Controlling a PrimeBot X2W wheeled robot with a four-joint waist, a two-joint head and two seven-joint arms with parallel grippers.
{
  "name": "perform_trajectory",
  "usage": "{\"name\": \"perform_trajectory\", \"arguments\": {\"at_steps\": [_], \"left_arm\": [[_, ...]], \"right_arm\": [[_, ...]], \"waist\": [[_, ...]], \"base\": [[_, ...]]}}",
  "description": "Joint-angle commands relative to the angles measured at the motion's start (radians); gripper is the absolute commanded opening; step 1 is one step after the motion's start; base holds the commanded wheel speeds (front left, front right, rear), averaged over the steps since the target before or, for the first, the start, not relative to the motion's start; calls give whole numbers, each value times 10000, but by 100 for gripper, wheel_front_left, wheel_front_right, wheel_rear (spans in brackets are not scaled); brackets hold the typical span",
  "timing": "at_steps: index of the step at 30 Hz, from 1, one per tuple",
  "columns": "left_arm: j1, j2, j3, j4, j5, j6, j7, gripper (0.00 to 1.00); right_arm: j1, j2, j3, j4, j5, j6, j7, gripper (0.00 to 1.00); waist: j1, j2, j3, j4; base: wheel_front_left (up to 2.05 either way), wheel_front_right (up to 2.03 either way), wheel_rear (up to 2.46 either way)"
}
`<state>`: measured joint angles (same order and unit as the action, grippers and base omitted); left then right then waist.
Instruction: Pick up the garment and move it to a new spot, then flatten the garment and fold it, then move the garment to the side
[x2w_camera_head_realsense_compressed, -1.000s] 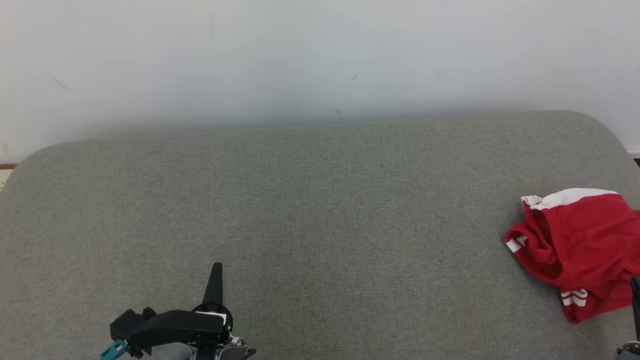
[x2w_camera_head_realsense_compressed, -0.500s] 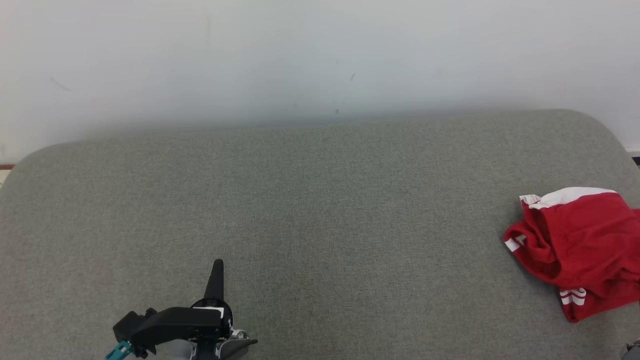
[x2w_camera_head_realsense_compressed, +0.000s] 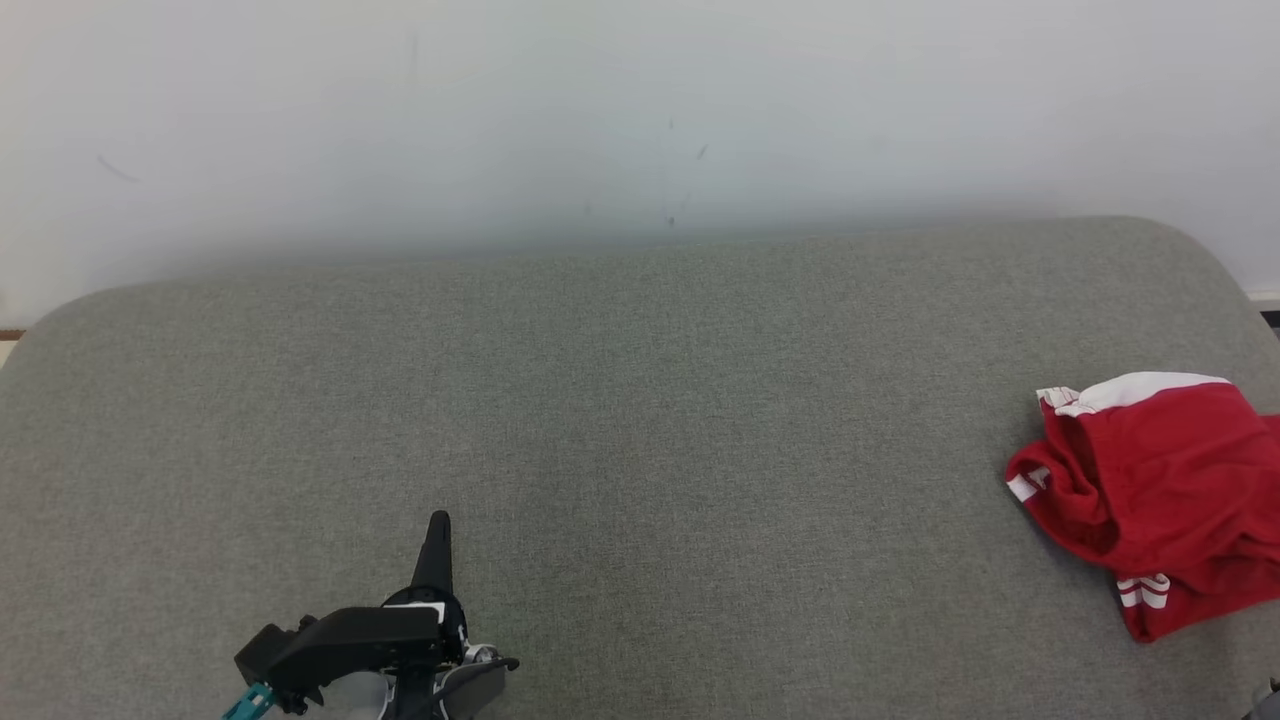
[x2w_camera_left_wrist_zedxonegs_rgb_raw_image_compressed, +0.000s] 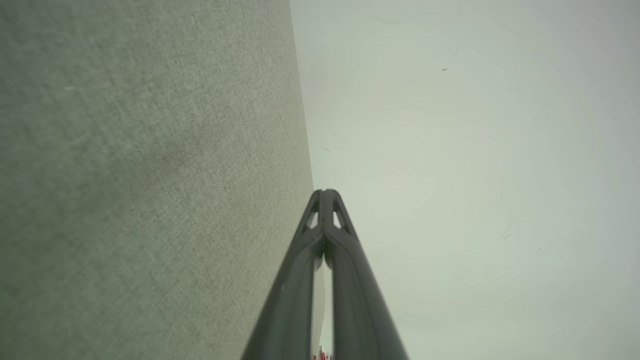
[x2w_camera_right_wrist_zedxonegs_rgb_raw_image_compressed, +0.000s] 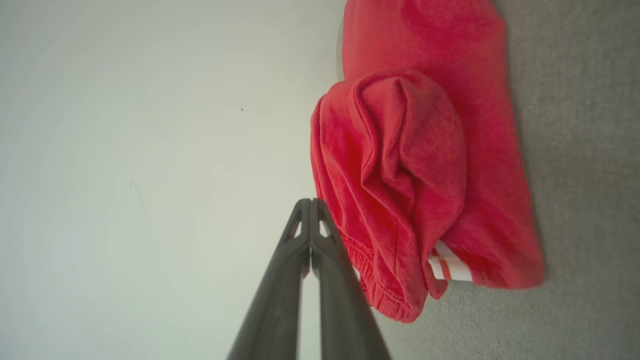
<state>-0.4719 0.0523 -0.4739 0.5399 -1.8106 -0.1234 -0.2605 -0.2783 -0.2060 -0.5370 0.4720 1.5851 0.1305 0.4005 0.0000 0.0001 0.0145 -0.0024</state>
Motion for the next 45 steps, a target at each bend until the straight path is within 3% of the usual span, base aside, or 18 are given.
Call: {"name": "perform_trajectory", "arguments": {"at_steps": [1, 45], "left_arm": [[-140, -31, -36, 119, -235, -99, -24, 0], [-130, -35, -33, 123, -270, -130, -27, 0]], "right_arm": [[-109, -44, -125, 126, 243, 4, 94, 0], [-170, 101, -376, 145, 3, 4, 273, 0]], "waist": [[0, -1, 2, -6], [0, -1, 3, -8]], "base": [[0, 0, 0], [0, 0, 0]]}}
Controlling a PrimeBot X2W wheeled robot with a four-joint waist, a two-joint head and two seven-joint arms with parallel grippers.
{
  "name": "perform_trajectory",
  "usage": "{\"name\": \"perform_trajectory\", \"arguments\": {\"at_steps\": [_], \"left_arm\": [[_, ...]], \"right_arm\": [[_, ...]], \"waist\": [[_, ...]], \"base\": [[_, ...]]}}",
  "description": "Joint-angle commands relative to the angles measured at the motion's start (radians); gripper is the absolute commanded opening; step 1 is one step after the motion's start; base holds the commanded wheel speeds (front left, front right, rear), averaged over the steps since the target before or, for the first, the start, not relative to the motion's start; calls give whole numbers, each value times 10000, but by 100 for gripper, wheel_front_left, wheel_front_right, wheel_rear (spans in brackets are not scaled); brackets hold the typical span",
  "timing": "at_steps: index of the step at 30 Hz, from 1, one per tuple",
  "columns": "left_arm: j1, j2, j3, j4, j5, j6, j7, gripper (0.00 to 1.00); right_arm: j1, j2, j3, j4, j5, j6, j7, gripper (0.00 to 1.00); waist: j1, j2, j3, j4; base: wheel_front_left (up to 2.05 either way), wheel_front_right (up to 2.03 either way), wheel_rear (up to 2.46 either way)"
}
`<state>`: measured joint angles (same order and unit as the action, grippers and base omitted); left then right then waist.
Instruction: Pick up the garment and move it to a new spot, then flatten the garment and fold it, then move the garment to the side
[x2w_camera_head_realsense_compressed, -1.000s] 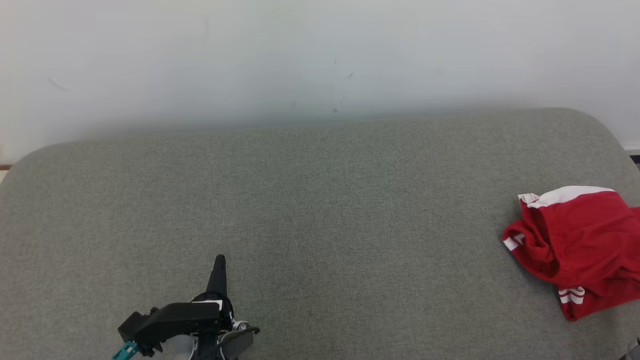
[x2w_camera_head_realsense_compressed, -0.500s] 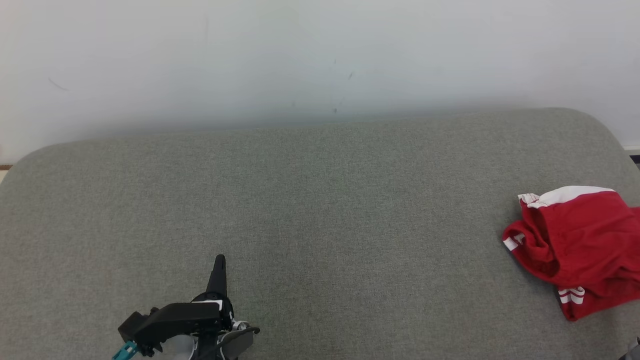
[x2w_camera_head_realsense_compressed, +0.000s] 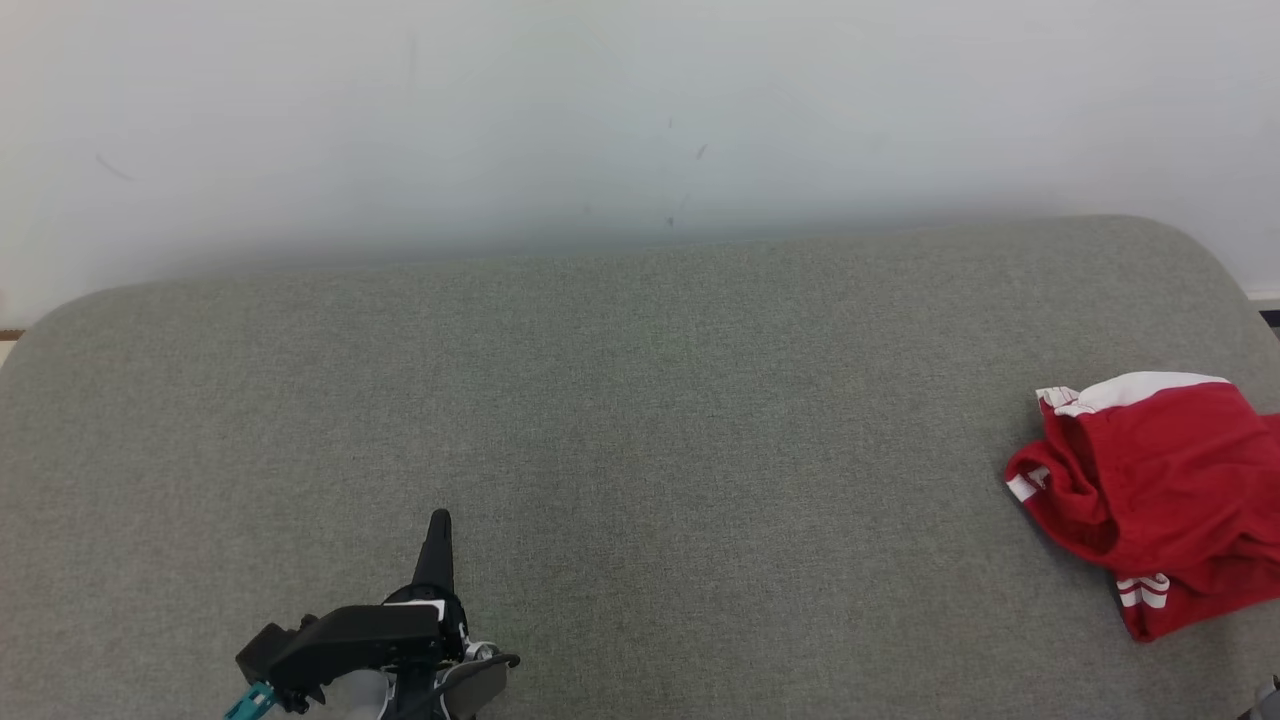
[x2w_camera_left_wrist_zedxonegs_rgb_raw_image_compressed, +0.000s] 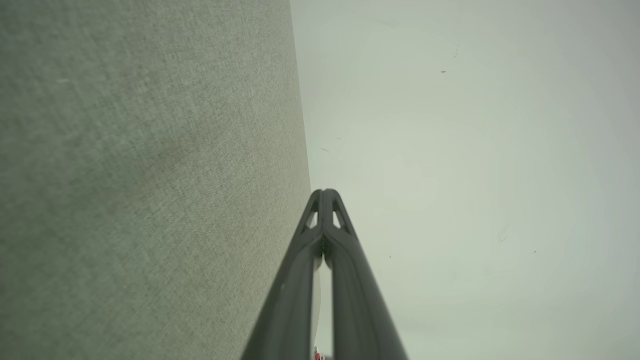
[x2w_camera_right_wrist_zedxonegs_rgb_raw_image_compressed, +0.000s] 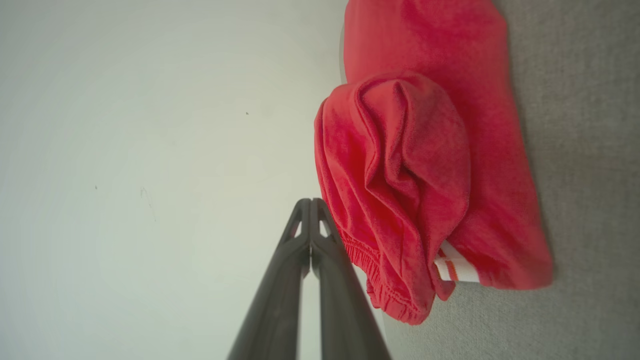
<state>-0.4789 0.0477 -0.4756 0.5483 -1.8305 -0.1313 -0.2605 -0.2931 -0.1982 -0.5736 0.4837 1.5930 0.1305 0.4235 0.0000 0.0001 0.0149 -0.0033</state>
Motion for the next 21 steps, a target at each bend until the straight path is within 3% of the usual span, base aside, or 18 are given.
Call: {"name": "perform_trajectory", "arguments": {"at_steps": [1, 21], "left_arm": [[-59, 11, -15, 39, -69, -51, -27, 0], [-57, 11, -14, 37, -69, -51, -27, 0]], "right_arm": [[-23, 23, -15, 28, -79, 4, 46, 0], [-47, 60, -78, 29, -128, 4, 85, 0]], "waist": [[0, -1, 0, 1], [0, -1, 0, 1]], "base": [[0, 0, 0], [0, 0, 0]]}}
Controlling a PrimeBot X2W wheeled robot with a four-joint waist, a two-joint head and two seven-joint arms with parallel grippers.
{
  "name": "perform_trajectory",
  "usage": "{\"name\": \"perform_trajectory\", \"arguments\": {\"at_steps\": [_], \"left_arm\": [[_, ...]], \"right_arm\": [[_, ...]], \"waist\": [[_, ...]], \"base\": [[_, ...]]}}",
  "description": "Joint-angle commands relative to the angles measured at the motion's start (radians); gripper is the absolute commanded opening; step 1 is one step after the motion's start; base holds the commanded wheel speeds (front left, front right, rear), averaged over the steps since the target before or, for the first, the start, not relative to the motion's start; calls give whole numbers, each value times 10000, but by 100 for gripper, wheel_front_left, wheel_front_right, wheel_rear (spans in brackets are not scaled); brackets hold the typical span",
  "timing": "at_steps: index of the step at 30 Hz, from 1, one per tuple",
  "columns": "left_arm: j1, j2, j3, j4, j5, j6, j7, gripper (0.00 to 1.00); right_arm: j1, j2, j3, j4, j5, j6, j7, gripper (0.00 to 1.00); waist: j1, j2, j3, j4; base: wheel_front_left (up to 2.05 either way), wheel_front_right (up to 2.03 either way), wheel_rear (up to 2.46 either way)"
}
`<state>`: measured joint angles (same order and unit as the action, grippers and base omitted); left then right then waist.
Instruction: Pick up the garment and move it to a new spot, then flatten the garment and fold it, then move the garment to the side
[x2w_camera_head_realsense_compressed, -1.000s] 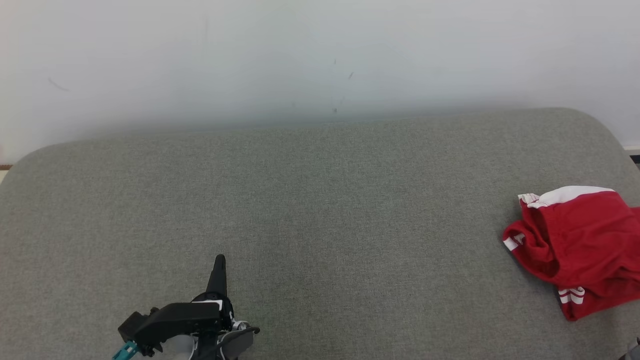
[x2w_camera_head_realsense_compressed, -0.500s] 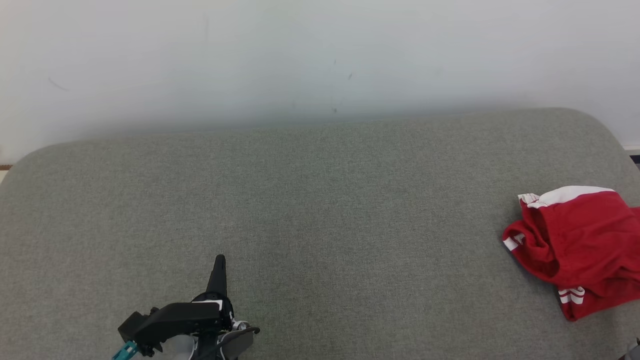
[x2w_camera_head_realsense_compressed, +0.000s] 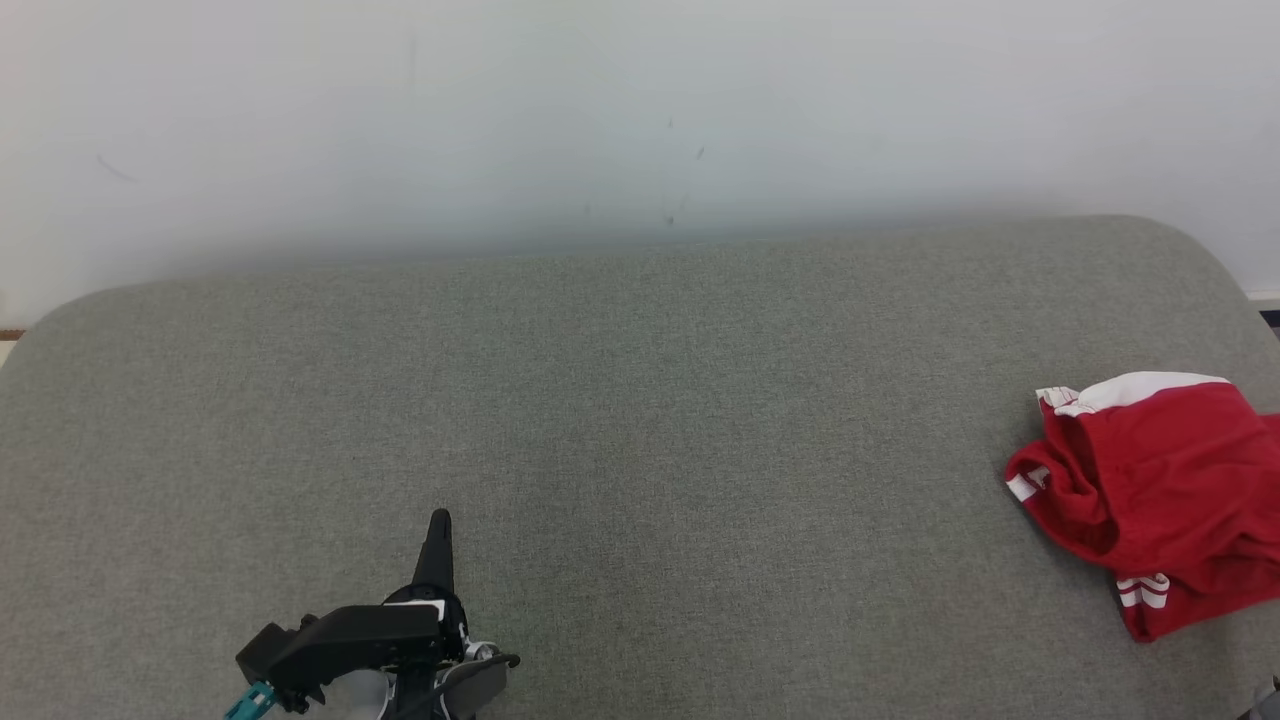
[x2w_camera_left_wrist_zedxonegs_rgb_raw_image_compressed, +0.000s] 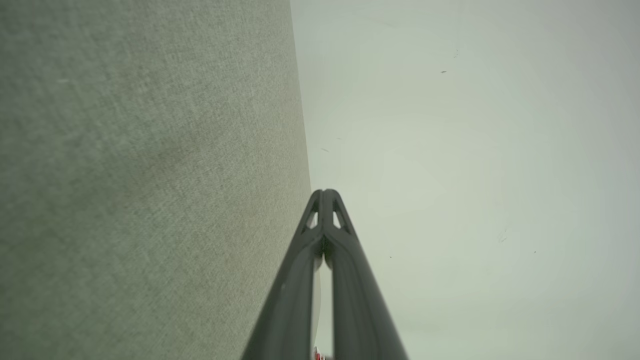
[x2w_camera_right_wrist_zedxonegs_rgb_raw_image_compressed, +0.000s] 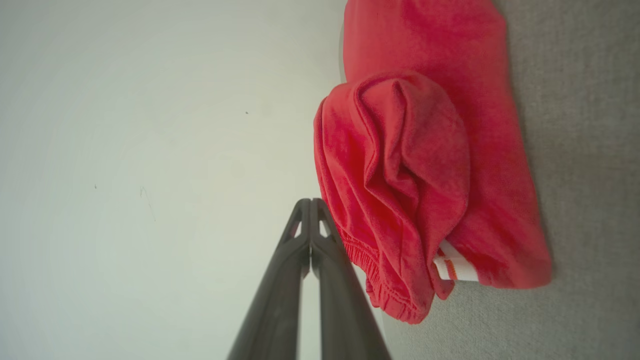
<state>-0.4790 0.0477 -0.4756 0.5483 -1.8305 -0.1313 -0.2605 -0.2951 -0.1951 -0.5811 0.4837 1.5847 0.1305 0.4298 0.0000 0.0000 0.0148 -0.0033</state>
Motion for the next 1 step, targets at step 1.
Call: {"name": "perform_trajectory", "arguments": {"at_steps": [1], "left_arm": [[-56, 11, -14, 37, -69, -51, -27, 0]], "right_arm": [[-31, 33, -11, 29, -54, 4, 18, 0]], "waist": [[0, 0, 0, 1]], "base": [[0, 0, 0]]}}
